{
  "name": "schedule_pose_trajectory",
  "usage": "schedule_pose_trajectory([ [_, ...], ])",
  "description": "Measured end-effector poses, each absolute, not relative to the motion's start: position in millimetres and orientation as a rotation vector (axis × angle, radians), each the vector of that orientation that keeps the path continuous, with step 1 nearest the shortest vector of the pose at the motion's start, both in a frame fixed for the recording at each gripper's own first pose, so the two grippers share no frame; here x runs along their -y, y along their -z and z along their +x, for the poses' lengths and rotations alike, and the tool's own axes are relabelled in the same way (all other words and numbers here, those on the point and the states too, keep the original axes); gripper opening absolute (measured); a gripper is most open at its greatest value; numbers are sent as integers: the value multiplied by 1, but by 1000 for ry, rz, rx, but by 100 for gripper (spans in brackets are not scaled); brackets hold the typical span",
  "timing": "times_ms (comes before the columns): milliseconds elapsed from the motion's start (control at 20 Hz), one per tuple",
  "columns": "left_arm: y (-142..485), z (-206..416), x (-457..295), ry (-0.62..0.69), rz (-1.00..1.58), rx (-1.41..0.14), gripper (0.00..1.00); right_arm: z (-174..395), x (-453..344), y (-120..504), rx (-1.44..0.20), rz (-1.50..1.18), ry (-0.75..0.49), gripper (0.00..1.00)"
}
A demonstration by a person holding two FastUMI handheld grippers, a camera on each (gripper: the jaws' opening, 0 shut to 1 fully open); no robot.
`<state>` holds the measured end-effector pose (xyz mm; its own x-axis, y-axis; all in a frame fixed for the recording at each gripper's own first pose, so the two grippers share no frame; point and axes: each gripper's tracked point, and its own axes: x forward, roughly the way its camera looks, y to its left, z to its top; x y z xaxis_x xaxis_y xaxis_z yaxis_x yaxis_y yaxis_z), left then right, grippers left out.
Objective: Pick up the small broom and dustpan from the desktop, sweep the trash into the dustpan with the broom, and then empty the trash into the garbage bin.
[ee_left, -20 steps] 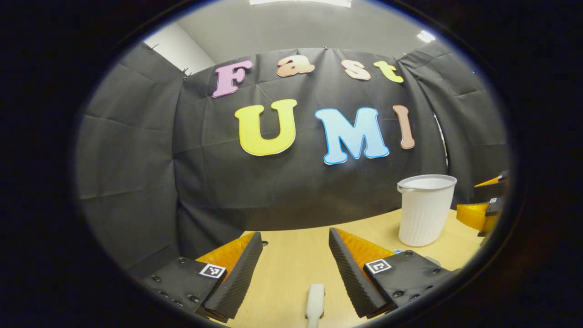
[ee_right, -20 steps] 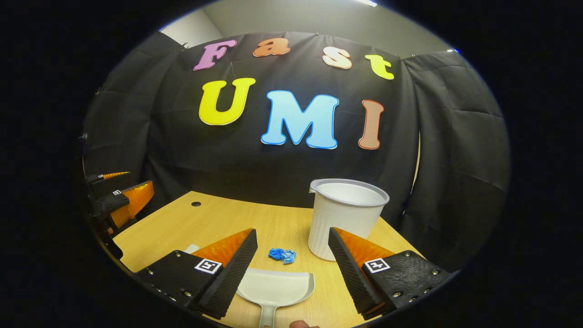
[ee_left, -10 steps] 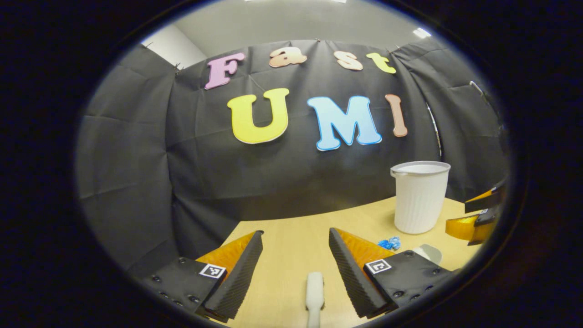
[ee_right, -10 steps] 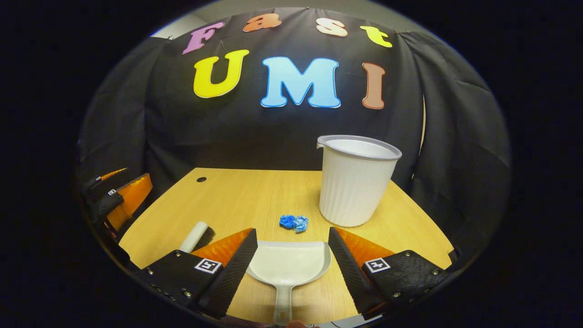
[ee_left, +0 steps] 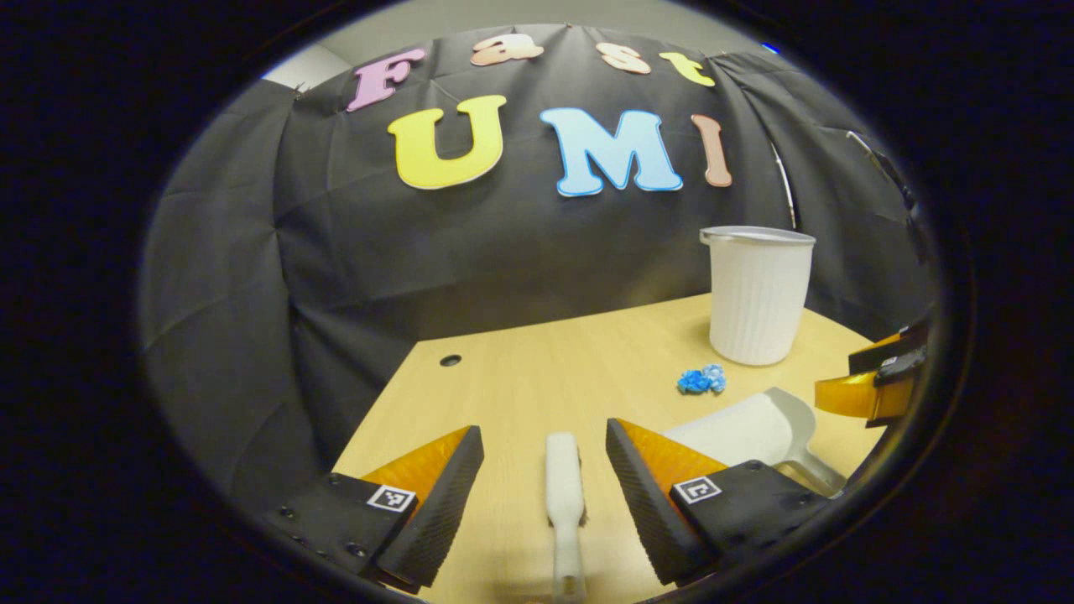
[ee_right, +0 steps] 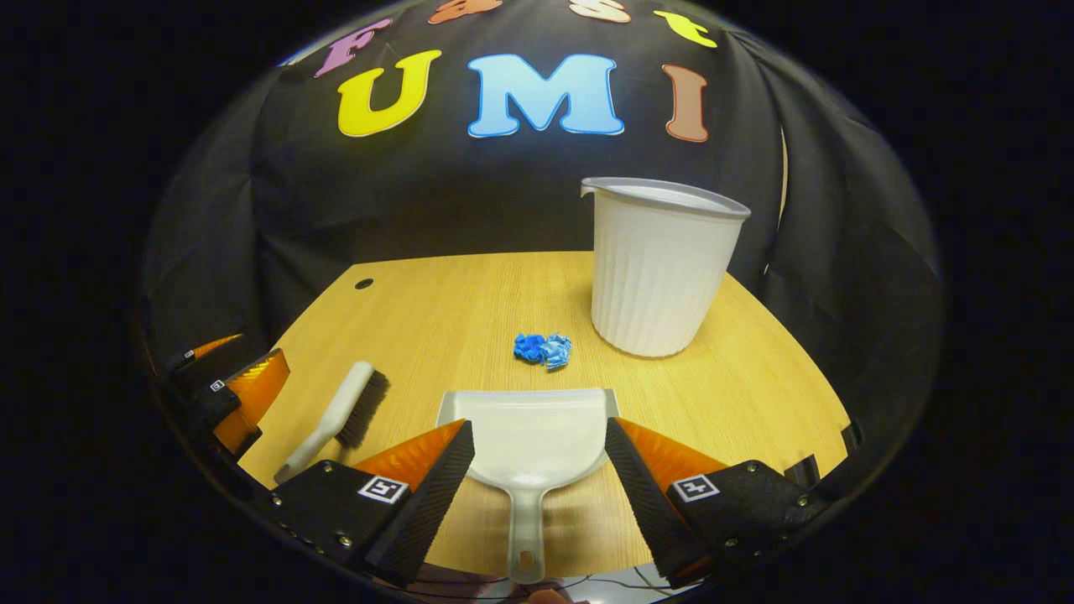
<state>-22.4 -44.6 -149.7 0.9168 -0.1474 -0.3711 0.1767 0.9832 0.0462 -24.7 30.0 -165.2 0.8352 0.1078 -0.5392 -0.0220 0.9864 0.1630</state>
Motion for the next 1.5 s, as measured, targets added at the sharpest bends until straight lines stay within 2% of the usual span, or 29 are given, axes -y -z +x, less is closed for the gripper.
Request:
schedule_pose_trajectory([
  [200,190,-28,44,171,83,-508,100,-31,-33,185,-664,149,-83,98],
  [300,210,-28,44,183,87,-582,100,-34,-37,196,-701,147,-94,98],
  [400,229,-32,45,201,92,-652,93,-36,-37,205,-739,155,-91,98],
  [500,245,-36,47,221,89,-722,100,-38,-37,213,-783,159,-84,98],
  [550,252,-38,48,227,90,-751,96,-39,-37,216,-804,163,-86,98],
  [600,258,-39,49,232,94,-775,100,-42,-38,222,-826,163,-87,99],
  [1000,293,-42,43,251,111,-921,100,-48,-48,256,-979,96,-136,98],
  [1050,297,-43,42,250,115,-935,97,-47,-50,261,-999,89,-140,98],
  [1150,306,-39,40,252,131,-964,96,-45,-56,269,-1039,86,-159,99],
  [1250,311,-38,41,263,133,-988,96,-41,-61,275,-1059,80,-165,94],
  [1300,313,-37,38,265,134,-996,95,-39,-63,276,-1067,80,-168,87],
  [1400,316,-31,38,266,142,-1000,92,-36,-62,278,-1078,74,-162,86],
  [1500,318,-28,38,273,147,-1005,86,-34,-64,283,-1095,75,-155,72],
])
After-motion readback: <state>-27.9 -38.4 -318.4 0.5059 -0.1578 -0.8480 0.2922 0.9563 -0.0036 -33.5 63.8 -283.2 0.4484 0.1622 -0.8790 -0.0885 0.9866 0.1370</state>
